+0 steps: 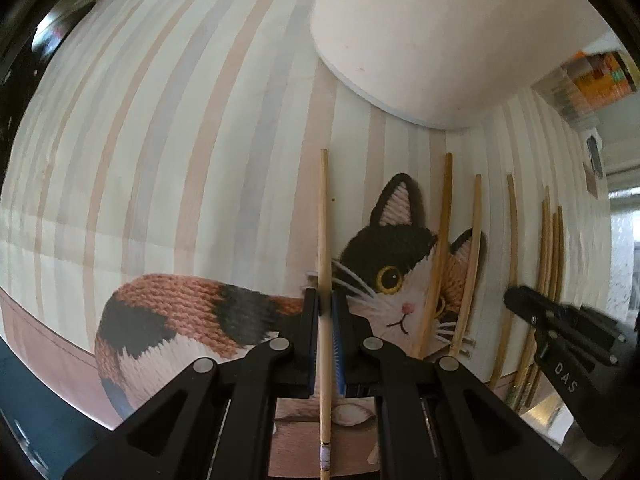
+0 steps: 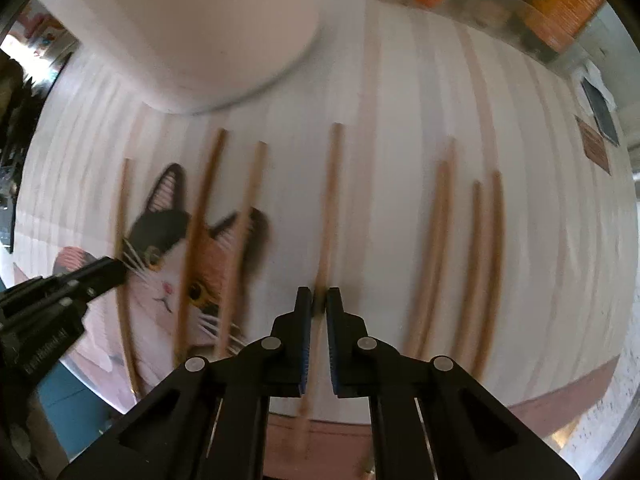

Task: Organize utensils
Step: 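Close the left tool on a chopstick while the right tool grasps another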

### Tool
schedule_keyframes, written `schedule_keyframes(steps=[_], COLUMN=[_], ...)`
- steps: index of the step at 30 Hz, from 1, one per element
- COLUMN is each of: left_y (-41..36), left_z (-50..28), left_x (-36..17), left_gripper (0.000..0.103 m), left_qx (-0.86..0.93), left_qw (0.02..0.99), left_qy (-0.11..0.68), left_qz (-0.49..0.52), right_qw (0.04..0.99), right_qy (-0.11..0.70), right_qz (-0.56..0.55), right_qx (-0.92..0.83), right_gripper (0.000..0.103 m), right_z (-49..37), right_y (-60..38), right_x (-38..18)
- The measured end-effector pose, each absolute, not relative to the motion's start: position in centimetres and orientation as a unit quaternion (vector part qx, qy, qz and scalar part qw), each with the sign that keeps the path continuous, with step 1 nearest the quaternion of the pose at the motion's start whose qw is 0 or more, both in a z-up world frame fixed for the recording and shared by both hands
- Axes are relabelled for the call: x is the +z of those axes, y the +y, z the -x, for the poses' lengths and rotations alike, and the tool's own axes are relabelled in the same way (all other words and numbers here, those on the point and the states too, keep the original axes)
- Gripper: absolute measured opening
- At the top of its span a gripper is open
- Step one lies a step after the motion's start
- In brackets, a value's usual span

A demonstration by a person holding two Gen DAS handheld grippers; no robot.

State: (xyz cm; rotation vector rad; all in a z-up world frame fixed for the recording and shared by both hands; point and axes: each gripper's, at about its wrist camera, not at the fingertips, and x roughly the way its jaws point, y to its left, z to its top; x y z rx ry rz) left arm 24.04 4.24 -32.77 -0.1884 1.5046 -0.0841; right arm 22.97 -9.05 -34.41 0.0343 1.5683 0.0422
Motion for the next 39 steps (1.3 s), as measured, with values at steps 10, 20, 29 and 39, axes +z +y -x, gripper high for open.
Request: schedule_keyframes(steps=[10, 20, 29, 39], left_y=[3.6, 2.1, 2.4, 0.7], left_z=[-23.1, -22.7, -24.1, -24.5], left_x=[-32.8, -32.9, -33.0, -33.4], left_gripper=[0.007, 0.005, 0.005, 0.005], left_qx=[-0.05, -0.04, -0.03, -0.029], left_qw=[0.716, 0.717, 0.716, 0.719], left_qy=[0.696, 0.696, 0.697, 0.693], left_qz=[0.026, -0.008, -0.02, -0.033], right_qw=[0.695, 0.701, 0.691, 0.695], right_qy=[0.716, 0.713, 0.722, 0.719], right_qz=[-0.068, -0.015, -0.026, -0.014], right_qx=[0.019, 0.018, 0.015, 0.013], right_gripper=[0.007, 0.007, 0.007, 0.007], right_z=[-21.8, -22.3, -22.8, -24.1], right_y=[-11.8, -10.5, -10.0, -9.8], right_x=[-34.6, -34.8, -34.7, -34.4])
